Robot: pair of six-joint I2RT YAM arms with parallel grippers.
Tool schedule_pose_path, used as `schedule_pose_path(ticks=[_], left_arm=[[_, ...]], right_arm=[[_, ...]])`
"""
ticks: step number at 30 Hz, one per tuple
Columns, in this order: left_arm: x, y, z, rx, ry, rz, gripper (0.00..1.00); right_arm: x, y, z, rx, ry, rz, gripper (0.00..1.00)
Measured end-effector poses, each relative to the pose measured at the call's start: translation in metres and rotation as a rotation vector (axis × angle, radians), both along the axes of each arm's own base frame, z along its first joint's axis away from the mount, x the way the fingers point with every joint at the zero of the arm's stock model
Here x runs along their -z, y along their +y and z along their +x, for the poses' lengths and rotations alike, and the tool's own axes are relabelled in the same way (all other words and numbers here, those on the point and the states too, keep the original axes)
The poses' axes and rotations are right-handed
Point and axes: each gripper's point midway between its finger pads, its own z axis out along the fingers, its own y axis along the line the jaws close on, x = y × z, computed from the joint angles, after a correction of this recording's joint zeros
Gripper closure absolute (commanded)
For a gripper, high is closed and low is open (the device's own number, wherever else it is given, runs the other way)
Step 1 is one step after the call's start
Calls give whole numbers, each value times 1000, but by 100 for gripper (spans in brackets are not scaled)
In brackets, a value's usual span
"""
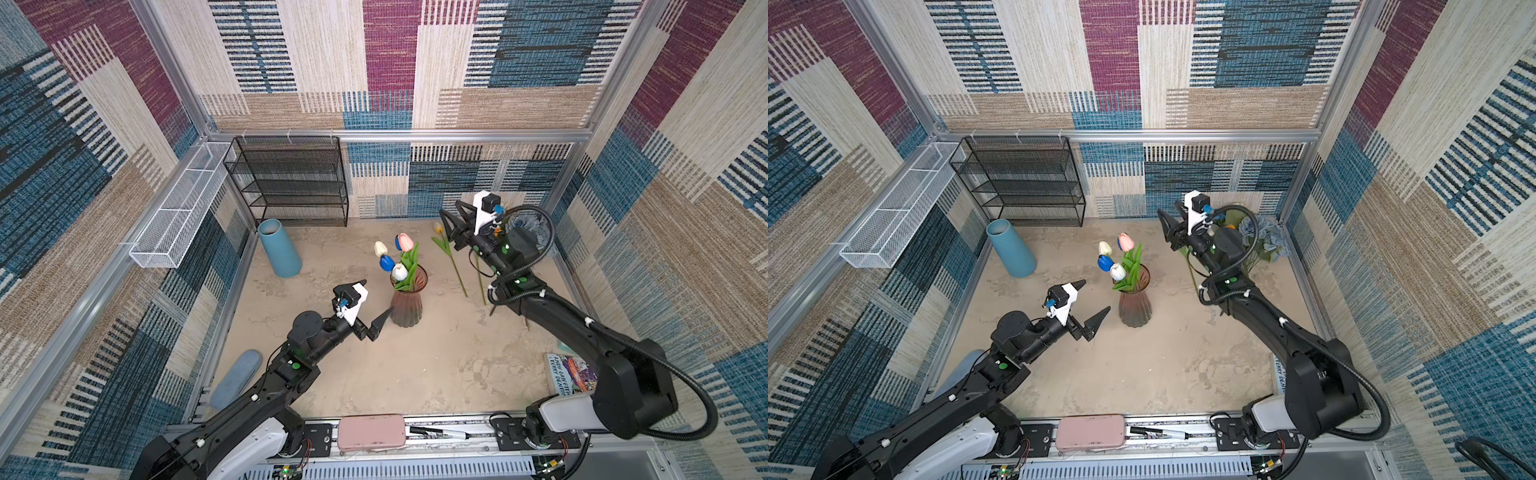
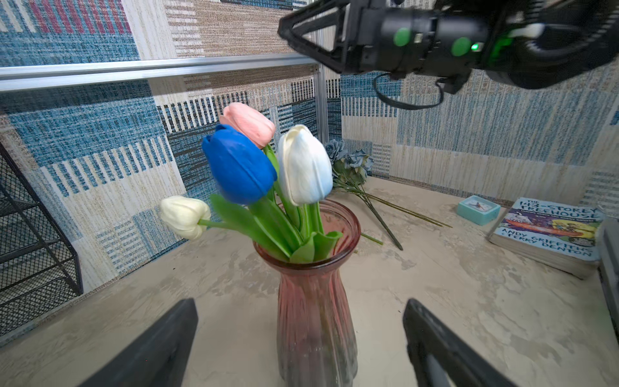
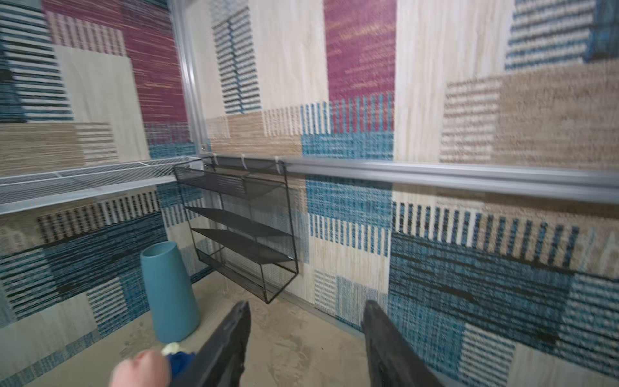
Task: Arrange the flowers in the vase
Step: 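Open the right gripper and move it back to the yellow tulip, then grasp the yellow tulip stem with the right gripper and lift it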
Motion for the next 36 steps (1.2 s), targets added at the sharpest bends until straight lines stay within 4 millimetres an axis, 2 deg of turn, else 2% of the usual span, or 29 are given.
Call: schedule_pose_path(ticks=[3, 6, 10, 13, 18, 24, 29, 36], left_arm=[[12, 6, -4, -17, 21, 25, 2], [28, 8, -6, -17, 54, 67, 2], [42, 6, -10, 6, 74, 126, 1], [49, 4, -13, 28, 96, 145, 1], [54, -2, -16, 70, 115, 155, 1], [63, -8, -13, 89, 128, 158, 1], [63, -13, -8, 96, 115, 138, 1], [60, -16, -4, 97, 88, 118, 1]], right_arm=[[54, -25, 61, 88, 243, -8, 60], [120, -42, 103, 152, 486, -38, 61], [194, -55, 119, 203, 727, -90, 61], [228, -60, 125, 235, 833, -130, 61], [263, -67, 139, 283, 937, -200, 52], [297, -71, 152, 303, 1033, -269, 60], [322, -78, 144, 327, 1110, -335, 62], [340, -81, 129, 323, 1164, -385, 64]])
